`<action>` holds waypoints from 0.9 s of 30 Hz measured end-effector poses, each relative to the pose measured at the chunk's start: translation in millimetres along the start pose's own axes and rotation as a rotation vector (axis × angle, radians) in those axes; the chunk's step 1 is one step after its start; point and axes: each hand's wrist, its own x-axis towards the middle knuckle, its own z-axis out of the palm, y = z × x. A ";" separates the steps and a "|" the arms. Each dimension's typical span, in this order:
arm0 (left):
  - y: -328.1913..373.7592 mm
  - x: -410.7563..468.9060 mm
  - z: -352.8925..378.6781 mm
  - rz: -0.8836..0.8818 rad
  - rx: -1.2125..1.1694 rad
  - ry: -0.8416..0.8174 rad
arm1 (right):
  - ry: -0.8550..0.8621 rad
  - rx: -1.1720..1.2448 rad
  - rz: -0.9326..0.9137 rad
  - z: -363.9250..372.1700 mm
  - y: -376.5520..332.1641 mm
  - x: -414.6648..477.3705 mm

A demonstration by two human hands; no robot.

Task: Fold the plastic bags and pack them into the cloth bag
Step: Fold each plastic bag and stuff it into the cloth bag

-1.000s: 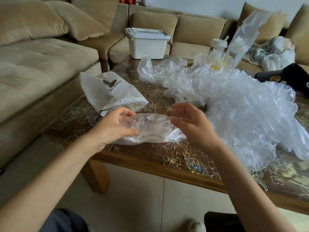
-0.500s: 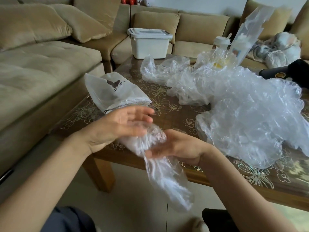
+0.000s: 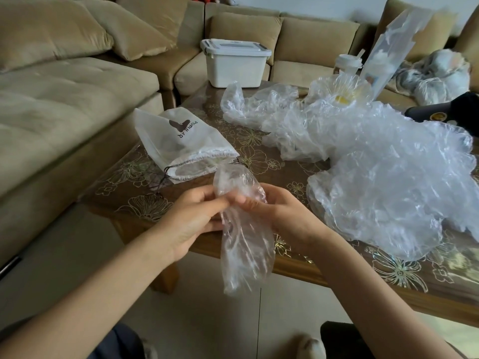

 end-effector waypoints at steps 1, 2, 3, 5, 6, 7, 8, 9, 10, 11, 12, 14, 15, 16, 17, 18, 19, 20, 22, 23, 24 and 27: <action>-0.4 0.3 -1.5 0.004 0.013 -0.013 | 0.023 0.009 0.000 -1.4 -0.1 0.5; 0.0 0.2 -2.2 0.010 0.024 -0.027 | 0.042 0.009 -0.003 -2.3 -0.4 0.7; 0.4 -0.1 -3.2 0.023 0.038 -0.040 | 0.055 0.015 -0.003 -3.1 -1.4 1.0; 1.8 0.7 -4.5 0.045 0.050 -0.045 | 0.060 0.051 0.006 -4.9 -2.9 0.7; 2.4 1.1 -5.4 0.052 0.052 -0.040 | 0.042 0.070 0.018 -6.2 -2.9 0.5; 3.1 1.0 -6.3 0.061 0.056 -0.042 | 0.007 0.079 0.034 -7.4 -2.4 0.2; 3.2 1.0 -6.8 0.077 0.068 -0.046 | -0.040 0.075 0.052 -7.9 -1.7 -0.7; 3.1 1.1 -7.1 0.100 0.090 -0.051 | -0.087 0.056 0.071 -8.0 -0.8 -2.3; 2.7 0.7 -7.1 0.124 0.109 -0.051 | -0.125 0.035 0.081 -7.8 -0.3 -3.6; 2.3 0.2 -6.7 0.145 0.123 -0.042 | -0.145 0.031 0.081 -8.3 -0.2 -4.2; 1.2 0.3 -6.3 0.173 0.136 -0.022 | -0.149 0.039 0.067 -9.0 -0.5 -4.6; -0.1 1.4 -5.7 0.240 0.154 0.036 | -0.125 0.055 0.024 -10.6 -2.1 -4.3; -0.4 1.8 -5.5 0.256 0.124 0.051 | -0.102 0.071 0.002 -11.9 -1.4 -3.5; -0.5 3.1 -5.8 0.242 0.052 0.043 | -0.080 0.094 -0.020 -13.3 -1.0 -3.0; 0.1 4.0 -5.0 0.193 -0.048 -0.006 | -0.060 0.118 -0.041 -14.3 -0.5 -2.7; 0.0 4.9 -4.8 0.124 -0.135 -0.080 | -0.039 0.131 -0.067 -14.0 -0.7 -3.1; -0.3 5.8 -5.2 0.047 -0.191 -0.147 | -0.013 0.128 -0.095 -12.3 -1.4 -4.0; -0.3 5.8 -6.1 -0.033 -0.225 -0.205 | 0.022 0.113 -0.125 -9.7 -1.9 -5.0; 0.3 4.0 -6.7 -0.164 -0.274 -0.324 | 0.099 0.074 -0.206 -5.1 -1.7 -5.8; 0.8 2.7 -6.3 -0.189 -0.273 -0.369 | 0.131 0.045 -0.253 -3.8 -1.3 -5.8; 1.6 1.1 -5.5 -0.178 -0.234 -0.404 | 0.152 0.010 -0.292 -3.4 -0.6 -5.4; 3.4 -1.5 -4.4 -0.147 -0.088 -0.473 | 0.177 -0.151 -0.324 -1.6 1.5 -7.2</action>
